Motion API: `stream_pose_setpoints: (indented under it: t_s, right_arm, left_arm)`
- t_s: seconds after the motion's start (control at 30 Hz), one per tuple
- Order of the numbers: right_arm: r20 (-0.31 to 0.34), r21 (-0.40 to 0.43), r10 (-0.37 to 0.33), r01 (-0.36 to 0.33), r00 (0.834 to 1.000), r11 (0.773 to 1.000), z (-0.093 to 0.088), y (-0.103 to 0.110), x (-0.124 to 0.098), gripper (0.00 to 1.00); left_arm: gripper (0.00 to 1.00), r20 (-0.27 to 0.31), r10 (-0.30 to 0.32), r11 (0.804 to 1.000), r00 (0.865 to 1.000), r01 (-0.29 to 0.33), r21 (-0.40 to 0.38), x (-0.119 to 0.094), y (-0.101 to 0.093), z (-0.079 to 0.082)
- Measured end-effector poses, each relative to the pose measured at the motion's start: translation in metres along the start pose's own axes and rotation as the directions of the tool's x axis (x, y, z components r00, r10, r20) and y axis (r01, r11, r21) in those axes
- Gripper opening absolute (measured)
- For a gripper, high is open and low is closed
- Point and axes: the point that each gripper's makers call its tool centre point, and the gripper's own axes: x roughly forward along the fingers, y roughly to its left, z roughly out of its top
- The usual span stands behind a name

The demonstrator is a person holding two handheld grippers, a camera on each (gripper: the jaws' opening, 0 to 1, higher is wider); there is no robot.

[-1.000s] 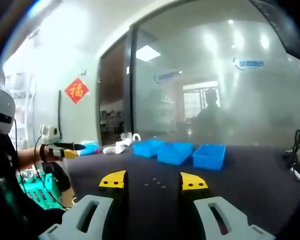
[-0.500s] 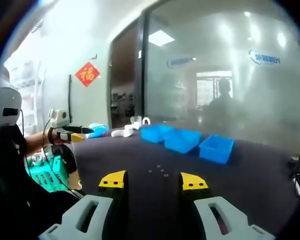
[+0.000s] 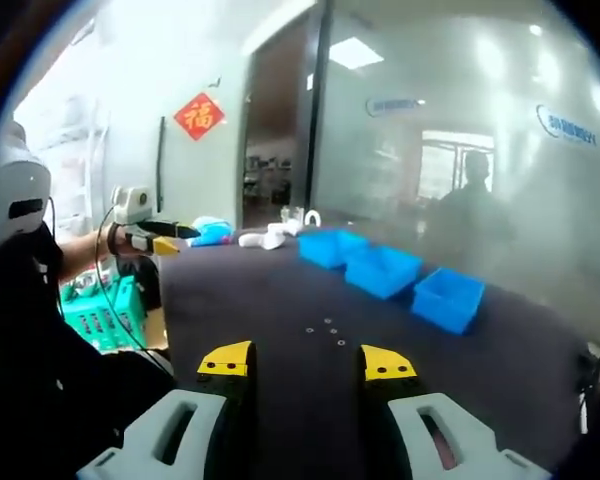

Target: Sort the screws, nuts, and washers into the corresponding bins

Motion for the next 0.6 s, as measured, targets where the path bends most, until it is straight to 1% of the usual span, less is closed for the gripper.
stream_pose_setpoints:
  t_s: [0.17,0.37,0.6]
  right_arm:
    - [-0.029,-0.033,0.016,-0.017,0.999,0.999,0.002,0.000,0.002,0.36]
    - [-0.080,-0.063,0.052,-0.057,0.995,0.996,0.003,0.000,0.007,0.36]
    - [-0.168,-0.113,0.089,-0.109,0.982,0.988,0.000,-0.001,0.017,0.36]
  left_arm:
    - [0.44,-0.026,-0.013,1.000,1.000,0.013,0.006,0.000,-0.004,-0.006]
    - [0.44,-0.045,-0.021,1.000,0.999,0.020,-0.013,0.000,-0.005,-0.010]
    - [0.44,-0.048,-0.019,1.000,0.999,0.018,-0.019,-0.001,-0.004,-0.009]
